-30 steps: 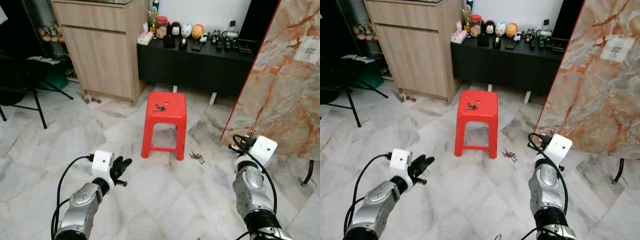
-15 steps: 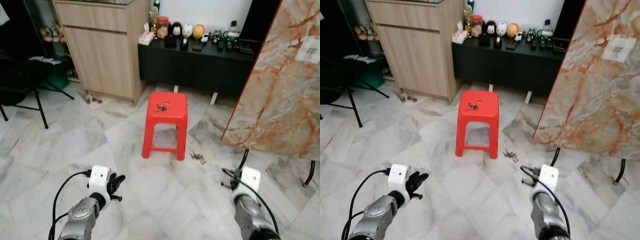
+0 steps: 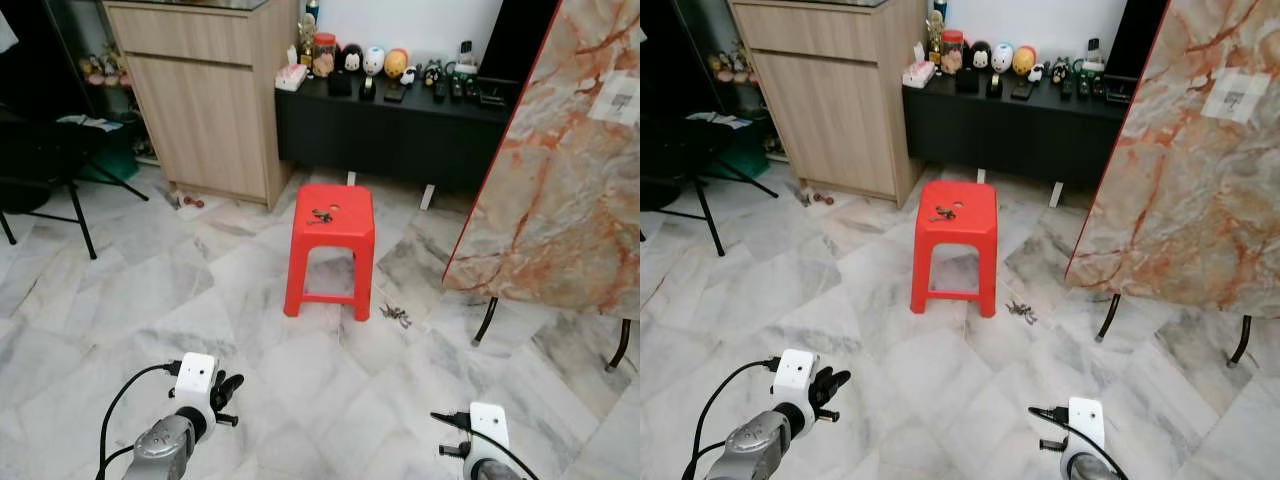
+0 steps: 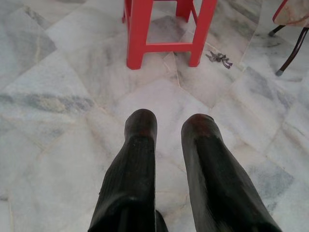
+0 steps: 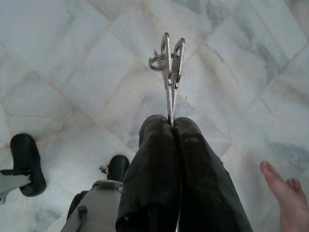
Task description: Hang keys on a hook
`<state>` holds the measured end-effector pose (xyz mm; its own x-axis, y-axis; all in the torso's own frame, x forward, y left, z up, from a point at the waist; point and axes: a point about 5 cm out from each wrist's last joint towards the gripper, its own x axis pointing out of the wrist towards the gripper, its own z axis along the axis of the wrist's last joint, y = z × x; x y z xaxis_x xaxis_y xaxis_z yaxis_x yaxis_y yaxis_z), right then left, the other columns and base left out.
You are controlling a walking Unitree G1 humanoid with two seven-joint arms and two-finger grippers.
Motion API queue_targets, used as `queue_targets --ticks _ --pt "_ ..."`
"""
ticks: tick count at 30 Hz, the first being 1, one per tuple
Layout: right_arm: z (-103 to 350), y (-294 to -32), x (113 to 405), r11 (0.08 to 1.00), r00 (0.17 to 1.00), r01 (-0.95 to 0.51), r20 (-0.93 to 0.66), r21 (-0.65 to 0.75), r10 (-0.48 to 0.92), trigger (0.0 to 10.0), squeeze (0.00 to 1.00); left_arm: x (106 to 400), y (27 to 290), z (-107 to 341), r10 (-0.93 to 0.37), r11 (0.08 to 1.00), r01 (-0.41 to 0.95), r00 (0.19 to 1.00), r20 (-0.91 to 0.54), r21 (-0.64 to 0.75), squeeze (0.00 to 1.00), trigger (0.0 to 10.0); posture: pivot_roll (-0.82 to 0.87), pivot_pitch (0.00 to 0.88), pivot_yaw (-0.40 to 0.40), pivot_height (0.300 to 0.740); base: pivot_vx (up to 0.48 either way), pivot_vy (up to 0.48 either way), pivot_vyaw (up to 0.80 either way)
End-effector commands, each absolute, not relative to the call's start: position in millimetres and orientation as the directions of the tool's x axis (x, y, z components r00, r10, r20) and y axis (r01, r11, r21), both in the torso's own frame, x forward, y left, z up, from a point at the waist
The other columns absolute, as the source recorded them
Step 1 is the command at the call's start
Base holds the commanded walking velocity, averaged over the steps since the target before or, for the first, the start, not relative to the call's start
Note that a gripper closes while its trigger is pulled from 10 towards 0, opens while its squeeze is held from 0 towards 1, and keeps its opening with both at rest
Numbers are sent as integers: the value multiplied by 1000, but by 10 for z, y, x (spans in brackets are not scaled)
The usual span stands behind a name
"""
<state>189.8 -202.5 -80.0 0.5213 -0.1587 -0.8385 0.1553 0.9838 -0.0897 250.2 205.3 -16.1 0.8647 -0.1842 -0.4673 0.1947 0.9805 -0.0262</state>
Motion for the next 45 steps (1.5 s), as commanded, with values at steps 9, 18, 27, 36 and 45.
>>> queue_targets --ticks 9,18,27,36,45 --pt "-225 -1873 2719 982 792 -173 -603 -73 95 10000 0 2703 1990 142 -309 942 335 888 -340 19 0 10000 4 18 -25 740 0 0 0" --pt "586 -1754 3329 738 723 -639 -496 -217 480 10000 0 2769 1907 365 -477 854 515 832 -284 74 0 10000 -19 5 -33 740 0 0 0" --pt "974 -1676 3364 362 446 -895 -583 -263 679 10000 0 2577 1780 471 -688 660 748 637 -348 66 0 10000 -10 0 -66 740 0 0 0" --pt "1193 -1470 3282 122 227 -969 -581 -215 782 10000 0 2625 1676 681 -748 613 790 586 -312 15 0 10000 -8 0 -84 740 0 0 0" --pt "1324 -1330 3127 -23 82 -983 -541 -185 837 10000 0 2711 1513 814 -797 582 811 554 -241 -62 0 10000 -15 0 -86 740 0 0 0"
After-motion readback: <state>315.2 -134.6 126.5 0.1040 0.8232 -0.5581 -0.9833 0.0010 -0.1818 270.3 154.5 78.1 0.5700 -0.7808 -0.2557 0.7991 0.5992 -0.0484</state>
